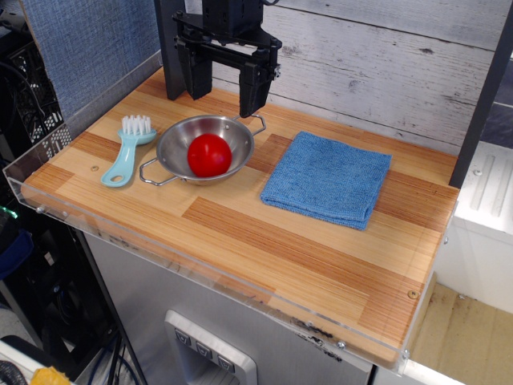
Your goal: Take the blue brush and put it on the blue towel
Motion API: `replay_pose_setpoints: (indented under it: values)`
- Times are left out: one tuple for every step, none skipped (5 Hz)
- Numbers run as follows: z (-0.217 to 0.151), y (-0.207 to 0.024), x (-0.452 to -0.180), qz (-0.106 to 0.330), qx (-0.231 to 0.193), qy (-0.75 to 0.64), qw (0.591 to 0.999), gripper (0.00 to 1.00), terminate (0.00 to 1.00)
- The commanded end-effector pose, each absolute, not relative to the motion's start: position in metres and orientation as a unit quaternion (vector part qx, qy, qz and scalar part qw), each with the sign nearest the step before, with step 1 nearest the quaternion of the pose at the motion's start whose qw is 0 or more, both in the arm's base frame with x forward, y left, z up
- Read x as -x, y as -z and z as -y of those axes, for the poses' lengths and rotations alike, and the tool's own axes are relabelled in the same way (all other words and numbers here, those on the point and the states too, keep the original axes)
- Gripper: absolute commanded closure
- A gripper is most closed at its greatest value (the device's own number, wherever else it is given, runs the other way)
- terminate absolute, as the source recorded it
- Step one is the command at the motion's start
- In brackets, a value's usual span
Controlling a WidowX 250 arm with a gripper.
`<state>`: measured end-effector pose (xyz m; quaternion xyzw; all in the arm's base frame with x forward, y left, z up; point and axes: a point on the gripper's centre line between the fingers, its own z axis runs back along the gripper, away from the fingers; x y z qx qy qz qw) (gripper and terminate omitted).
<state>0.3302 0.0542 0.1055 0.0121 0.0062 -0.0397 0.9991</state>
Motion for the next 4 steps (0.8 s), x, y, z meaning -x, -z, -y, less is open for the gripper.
replay_pose_setpoints:
  values:
    - [-0.054, -0.106, -0.330, -0.006, -0.012, 0.040, 0.999, 0.00, 0.00]
    - [-0.088, -0.103, -0.325, -0.011, -0.017, 0.012, 1.000, 0.00, 0.00]
    - [-0.113, -0.097, -0.322, -0.020, -0.037, -0.006, 0.999, 0.00, 0.00]
    - [-0.147, -0.094, -0.316, -0.018, -0.058, -0.024, 0.998, 0.00, 0.00]
